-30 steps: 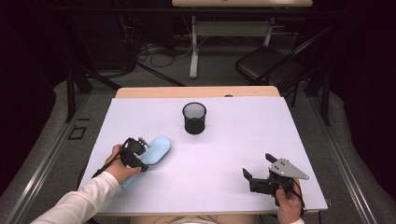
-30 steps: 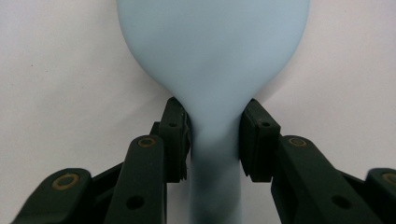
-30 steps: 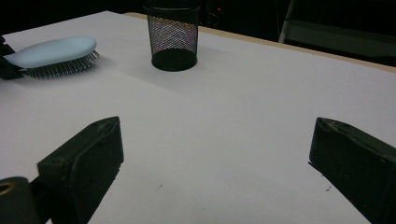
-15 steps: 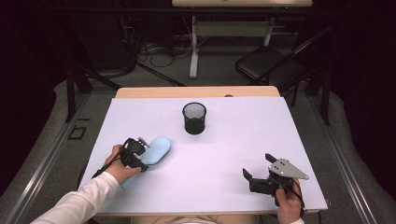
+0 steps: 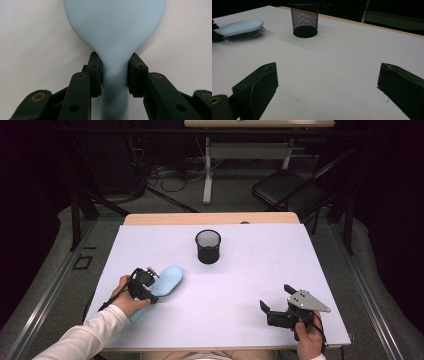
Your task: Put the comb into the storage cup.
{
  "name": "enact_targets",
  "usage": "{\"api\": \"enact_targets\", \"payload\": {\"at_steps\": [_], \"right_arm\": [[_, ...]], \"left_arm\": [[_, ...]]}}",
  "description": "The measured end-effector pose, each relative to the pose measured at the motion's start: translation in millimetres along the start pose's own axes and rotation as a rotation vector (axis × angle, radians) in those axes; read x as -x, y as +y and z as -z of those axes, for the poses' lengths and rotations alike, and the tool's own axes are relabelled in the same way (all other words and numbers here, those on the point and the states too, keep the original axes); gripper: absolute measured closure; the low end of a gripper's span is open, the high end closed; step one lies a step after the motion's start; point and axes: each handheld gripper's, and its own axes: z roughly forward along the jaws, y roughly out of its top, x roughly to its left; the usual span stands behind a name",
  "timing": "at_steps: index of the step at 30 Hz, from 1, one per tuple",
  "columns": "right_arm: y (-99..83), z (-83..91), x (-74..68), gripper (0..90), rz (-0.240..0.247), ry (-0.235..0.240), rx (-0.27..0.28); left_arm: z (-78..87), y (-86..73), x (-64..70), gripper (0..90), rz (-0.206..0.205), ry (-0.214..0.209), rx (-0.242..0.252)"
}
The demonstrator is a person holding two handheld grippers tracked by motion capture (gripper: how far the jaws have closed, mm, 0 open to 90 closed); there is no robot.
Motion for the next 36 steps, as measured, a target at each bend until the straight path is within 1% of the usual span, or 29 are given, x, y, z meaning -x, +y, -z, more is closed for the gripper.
{"api": "enact_targets", "payload": {"at_steps": [6,13,18,24,31,36], "right_arm": [[0.0,0.0,0.0,2.8,0.000,0.000,0.000],[-0.2,-0.2,-0.1,2.8,-0.001,0.001,-0.003],[-0.1,-0.3,-0.4,2.9,0.001,0.001,-0.003],[-0.1,-0.2,-0.4,2.9,0.001,-0.001,-0.002],[-0.2,-0.2,-0.4,2.9,0.000,-0.002,-0.002],[-0.1,-0.1,-0.3,2.9,0.003,-0.002,-0.001]], "left_arm": [[0.1,-1.0,0.5,68.6,0.005,0.004,0.005],[-0.1,-4.2,1.0,69.1,0.007,0.010,0.032],[0.0,-5.8,0.4,69.3,0.018,-0.003,0.042],[0.3,-5.8,-1.1,69.5,0.016,-0.009,0.046],[1.0,-5.9,-1.6,69.6,0.028,-0.026,0.060],[4.0,-5.4,-1.8,69.6,0.028,-0.024,0.077]]}}
